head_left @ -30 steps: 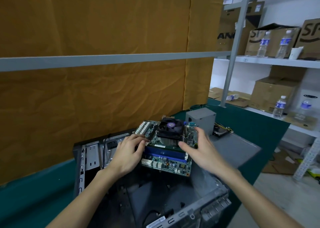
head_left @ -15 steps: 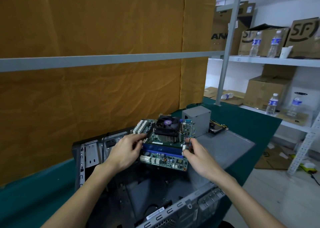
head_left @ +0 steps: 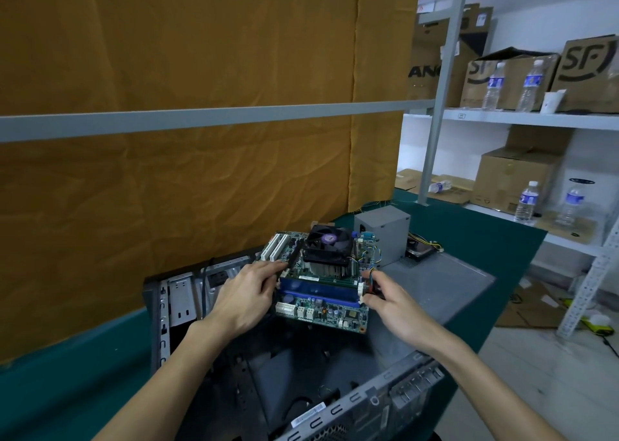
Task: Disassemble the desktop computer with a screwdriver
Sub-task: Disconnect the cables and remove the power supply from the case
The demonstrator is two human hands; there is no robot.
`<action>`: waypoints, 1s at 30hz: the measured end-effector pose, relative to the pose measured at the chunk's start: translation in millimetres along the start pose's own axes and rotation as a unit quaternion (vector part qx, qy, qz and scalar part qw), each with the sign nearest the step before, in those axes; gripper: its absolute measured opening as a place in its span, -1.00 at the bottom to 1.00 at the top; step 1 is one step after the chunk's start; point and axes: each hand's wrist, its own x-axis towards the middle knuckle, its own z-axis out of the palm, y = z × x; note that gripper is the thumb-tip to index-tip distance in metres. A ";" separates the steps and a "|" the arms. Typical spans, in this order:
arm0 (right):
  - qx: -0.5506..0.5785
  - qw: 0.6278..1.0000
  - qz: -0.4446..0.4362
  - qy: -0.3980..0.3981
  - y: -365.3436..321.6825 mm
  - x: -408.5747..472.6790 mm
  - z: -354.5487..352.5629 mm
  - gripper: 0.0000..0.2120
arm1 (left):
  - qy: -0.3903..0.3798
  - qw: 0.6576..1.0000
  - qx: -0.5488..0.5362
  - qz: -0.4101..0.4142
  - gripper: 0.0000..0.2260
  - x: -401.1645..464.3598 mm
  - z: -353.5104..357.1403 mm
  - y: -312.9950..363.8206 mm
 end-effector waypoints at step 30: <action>-0.006 0.926 -0.119 0.358 48.5 168.3 -91.8 -0.87 | -0.017 0.959 -0.282 -0.031 -0.67 82.9 30.0 43.7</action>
